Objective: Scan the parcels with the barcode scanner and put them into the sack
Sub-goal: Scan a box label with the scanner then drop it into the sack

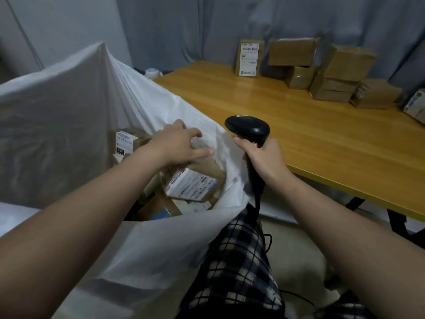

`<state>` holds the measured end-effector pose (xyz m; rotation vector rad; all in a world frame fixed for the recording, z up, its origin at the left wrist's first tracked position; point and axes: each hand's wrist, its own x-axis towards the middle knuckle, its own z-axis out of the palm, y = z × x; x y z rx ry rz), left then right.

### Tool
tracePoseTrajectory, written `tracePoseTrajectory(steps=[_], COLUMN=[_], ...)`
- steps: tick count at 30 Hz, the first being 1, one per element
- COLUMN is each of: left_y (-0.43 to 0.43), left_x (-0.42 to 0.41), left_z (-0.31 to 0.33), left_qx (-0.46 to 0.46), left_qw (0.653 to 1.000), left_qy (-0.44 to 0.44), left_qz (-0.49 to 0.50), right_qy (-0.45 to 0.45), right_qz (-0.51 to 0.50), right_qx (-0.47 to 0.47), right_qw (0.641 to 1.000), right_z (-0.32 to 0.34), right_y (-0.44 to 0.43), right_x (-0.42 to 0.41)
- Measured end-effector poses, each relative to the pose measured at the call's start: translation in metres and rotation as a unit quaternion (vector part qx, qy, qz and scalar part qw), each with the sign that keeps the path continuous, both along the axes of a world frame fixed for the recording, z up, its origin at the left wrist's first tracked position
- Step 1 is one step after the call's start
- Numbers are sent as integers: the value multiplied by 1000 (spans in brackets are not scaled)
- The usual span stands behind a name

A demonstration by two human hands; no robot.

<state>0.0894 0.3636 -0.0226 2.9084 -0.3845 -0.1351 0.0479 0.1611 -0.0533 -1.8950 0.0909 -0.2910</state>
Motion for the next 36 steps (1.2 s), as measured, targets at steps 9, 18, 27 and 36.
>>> tracePoseTrajectory(steps=[9, 18, 27, 36], left_y=[-70, -124, -169, -224], left_x=[51, 171, 308, 483], left_z=[14, 21, 32, 54], left_qx=[-98, -165, -144, -92], left_qw=[987, 980, 983, 981], left_qy=[-103, -96, -102, -163], left_qz=[-73, -57, -50, -48], right_qy=[7, 62, 71, 14], right_qz=[-77, -104, -102, -139], right_qx=[90, 208, 267, 198], right_qw=[993, 971, 956, 970], right_z=[21, 60, 77, 66], right_y=[-55, -111, -150, -201], right_x=[21, 110, 227, 352])
